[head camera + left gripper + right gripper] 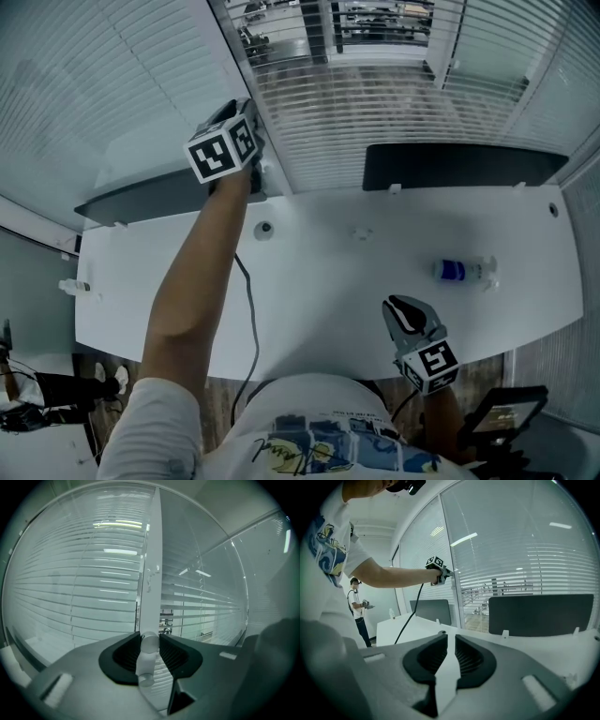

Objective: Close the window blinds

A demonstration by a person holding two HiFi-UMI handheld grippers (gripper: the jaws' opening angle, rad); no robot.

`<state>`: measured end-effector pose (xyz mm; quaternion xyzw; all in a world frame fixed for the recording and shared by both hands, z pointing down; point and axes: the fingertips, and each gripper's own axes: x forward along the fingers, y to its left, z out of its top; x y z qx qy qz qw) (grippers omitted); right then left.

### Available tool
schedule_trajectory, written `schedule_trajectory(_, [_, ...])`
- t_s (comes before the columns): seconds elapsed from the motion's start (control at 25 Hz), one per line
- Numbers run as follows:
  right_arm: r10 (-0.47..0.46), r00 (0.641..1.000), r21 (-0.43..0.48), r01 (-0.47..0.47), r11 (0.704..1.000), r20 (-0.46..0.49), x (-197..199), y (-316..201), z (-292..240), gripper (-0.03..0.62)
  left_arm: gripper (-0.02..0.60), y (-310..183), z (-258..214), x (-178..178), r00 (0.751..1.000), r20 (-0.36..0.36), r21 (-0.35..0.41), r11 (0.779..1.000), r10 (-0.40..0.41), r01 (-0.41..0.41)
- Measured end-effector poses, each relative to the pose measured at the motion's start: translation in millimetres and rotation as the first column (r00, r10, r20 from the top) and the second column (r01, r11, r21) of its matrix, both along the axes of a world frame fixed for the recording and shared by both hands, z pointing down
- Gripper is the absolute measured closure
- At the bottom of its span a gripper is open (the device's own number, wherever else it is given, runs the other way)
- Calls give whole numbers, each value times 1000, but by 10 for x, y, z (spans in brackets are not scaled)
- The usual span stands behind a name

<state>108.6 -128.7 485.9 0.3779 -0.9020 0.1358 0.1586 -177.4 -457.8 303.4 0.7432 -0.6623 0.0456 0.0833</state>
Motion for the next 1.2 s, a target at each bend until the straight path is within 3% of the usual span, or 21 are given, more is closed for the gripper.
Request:
schedule_trajectory(0.2, [-14,1000,11,14,1000,11,46,-17,-24,557,455,36,-64,8,995,94,1,1000,-16,16])
schedule_trajectory(0.36, [-23,1000,7,23,1000,19,78,-25,-13,557,445,53,12,4,992,128,-34,999,8,-3])
schedule_trajectory(0.6, [-48,999,6,48,999,26,106,-24,41,557,443,328,-47,29,978,211,2,1000,10,-10])
schedule_trajectory(0.72, [-66,998,10,66,998,23,77,-52,45,557,453,555,-65,39,982,190,24,999,24,-29])
schedule_trajectory(1.04, [-100,995,34,100,994,-13,-145,38,-85,557,571,1456,-50,185,973,187,70,986,133,-149])
schedule_trajectory(1.2, [-99,994,57,101,993,-40,-249,105,-164,557,578,1985,156,182,968,150,58,976,201,-212])
